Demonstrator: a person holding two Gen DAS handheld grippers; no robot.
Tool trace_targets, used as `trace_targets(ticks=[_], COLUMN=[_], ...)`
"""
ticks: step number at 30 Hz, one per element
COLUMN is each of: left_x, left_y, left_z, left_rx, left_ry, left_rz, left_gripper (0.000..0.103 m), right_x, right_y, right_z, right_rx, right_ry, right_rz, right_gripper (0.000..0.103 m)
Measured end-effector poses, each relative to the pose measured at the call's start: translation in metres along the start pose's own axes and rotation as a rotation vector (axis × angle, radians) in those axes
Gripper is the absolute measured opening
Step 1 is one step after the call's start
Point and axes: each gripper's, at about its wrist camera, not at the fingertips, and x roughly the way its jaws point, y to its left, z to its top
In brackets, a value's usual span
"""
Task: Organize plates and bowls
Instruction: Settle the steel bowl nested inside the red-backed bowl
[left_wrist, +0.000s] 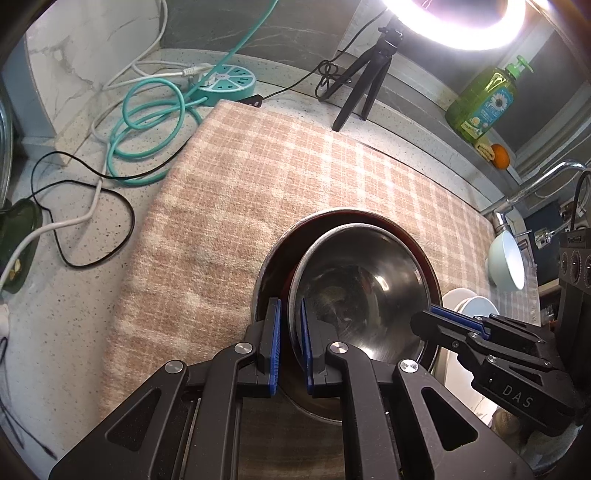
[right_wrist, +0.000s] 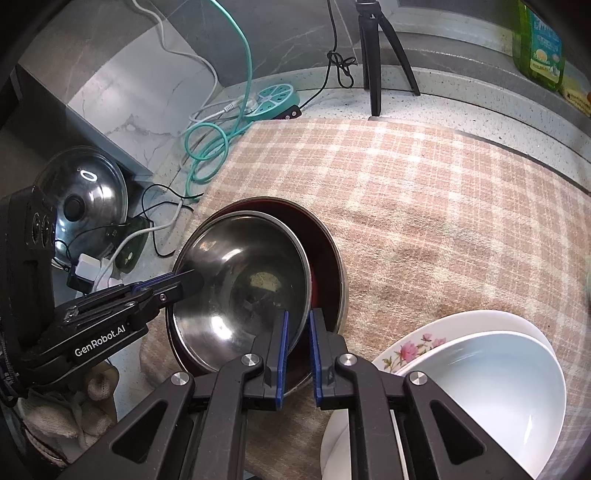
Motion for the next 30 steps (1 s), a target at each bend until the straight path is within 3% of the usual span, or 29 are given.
trace_targets(ticks=[11,30], left_x=[0.006,0.019], left_y=[-0.014,-0.029], left_z=[0.006,0.015], left_rx=[0.108,0.302], left_ry=[0.038,0.154], left_rz=[0.060,0.127], left_gripper=[0.008,0.008], right_x=[0.003,0.012], right_y=[0.003,-0.004], right_z=[0.004,0.019], right_rx=[0.005,0.058], right_ry=[0.037,0.176], right_rz=[-0.026,-0.028], right_gripper=[0.012,0.013])
